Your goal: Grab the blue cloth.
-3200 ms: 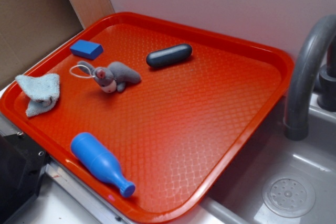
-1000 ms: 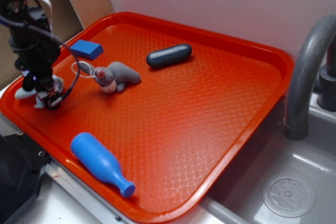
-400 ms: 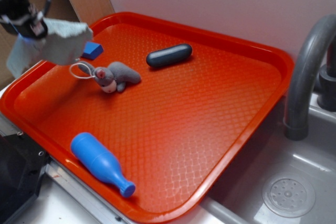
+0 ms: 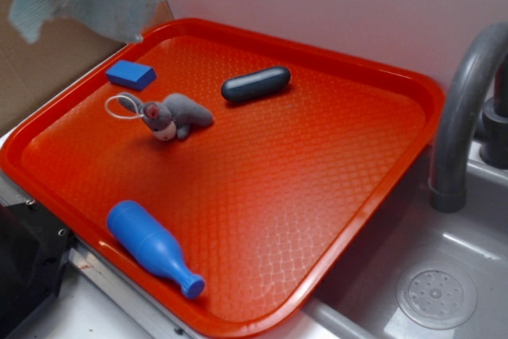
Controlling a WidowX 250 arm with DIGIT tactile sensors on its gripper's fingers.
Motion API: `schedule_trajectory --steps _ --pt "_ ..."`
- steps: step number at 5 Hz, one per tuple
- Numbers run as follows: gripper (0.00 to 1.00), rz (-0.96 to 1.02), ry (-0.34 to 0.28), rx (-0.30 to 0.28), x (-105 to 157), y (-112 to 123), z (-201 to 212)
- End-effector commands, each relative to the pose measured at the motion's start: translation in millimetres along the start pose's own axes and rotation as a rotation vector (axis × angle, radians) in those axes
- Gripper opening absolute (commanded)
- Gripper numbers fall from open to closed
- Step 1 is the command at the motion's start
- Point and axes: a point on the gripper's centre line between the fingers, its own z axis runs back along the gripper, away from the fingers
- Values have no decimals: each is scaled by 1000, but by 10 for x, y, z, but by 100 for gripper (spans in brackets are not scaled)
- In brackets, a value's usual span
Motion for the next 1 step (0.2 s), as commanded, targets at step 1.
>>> schedule_trajectory --steps 1 --pt "0 -26 -17 26 76 -189 -29"
